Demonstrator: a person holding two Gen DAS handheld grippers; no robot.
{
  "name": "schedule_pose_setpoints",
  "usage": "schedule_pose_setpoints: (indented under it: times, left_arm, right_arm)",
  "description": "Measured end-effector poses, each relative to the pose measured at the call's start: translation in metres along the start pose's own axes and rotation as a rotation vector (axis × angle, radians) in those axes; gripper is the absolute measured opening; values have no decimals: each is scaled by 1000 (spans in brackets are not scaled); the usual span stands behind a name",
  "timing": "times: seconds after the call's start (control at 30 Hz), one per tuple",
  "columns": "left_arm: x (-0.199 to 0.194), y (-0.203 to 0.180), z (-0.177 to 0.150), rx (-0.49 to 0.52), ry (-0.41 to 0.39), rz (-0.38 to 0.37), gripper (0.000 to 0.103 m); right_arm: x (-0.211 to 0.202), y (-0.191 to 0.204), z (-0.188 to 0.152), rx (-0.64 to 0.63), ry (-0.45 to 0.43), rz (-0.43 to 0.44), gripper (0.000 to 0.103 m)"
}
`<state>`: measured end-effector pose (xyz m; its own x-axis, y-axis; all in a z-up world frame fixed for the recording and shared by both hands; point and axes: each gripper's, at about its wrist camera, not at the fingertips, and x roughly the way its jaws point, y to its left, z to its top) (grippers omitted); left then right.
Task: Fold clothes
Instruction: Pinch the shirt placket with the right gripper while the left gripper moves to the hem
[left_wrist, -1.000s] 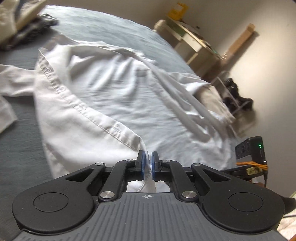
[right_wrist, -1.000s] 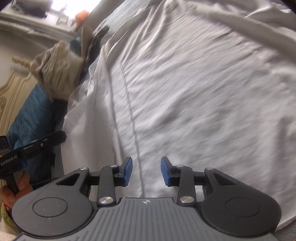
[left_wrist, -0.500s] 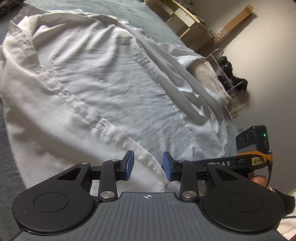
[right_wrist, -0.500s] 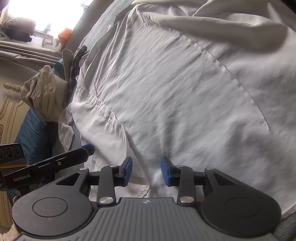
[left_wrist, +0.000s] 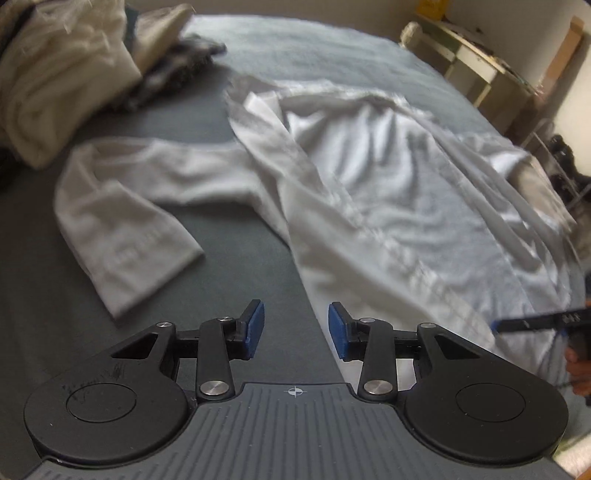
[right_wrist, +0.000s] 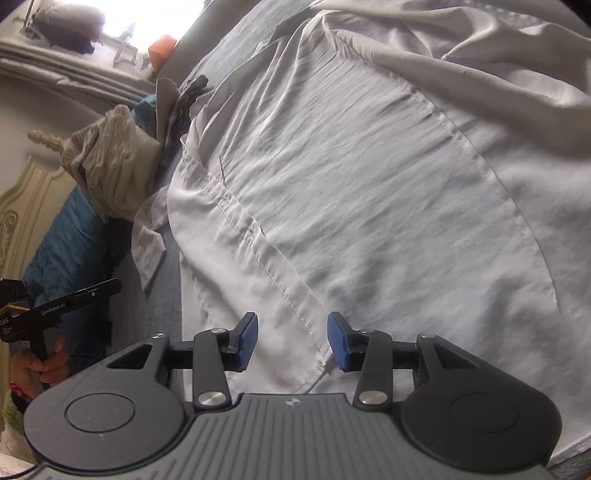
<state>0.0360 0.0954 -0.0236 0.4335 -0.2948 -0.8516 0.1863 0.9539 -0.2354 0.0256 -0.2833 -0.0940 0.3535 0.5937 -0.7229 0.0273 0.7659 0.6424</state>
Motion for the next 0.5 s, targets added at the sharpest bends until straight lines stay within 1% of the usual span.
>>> schedule_pose_setpoints:
  times: [0.07, 0.1, 0.23, 0.33, 0.43, 0.5]
  left_arm:
    - [11, -10, -18, 19, 45, -53, 38]
    - [16, -15, -26, 24, 64, -79, 38]
    - [27, -32, -54, 34, 127, -179, 38]
    - [29, -38, -67, 33, 163, -232, 38]
    - [28, -44, -77, 64, 186, -266, 39]
    - [29, -52, -82, 96, 200, -282, 40]
  right_arm:
    - [5, 5, -1, -58, 3, -62, 45]
    - [7, 7, -1, -76, 7, -75, 45]
    - [11, 20, -4, -157, 16, -119, 44]
    - [12, 30, -7, -205, 20, -125, 40]
    - [15, 39, -11, -252, 31, -143, 35]
    - [20, 43, -13, -287, 42, -167, 23]
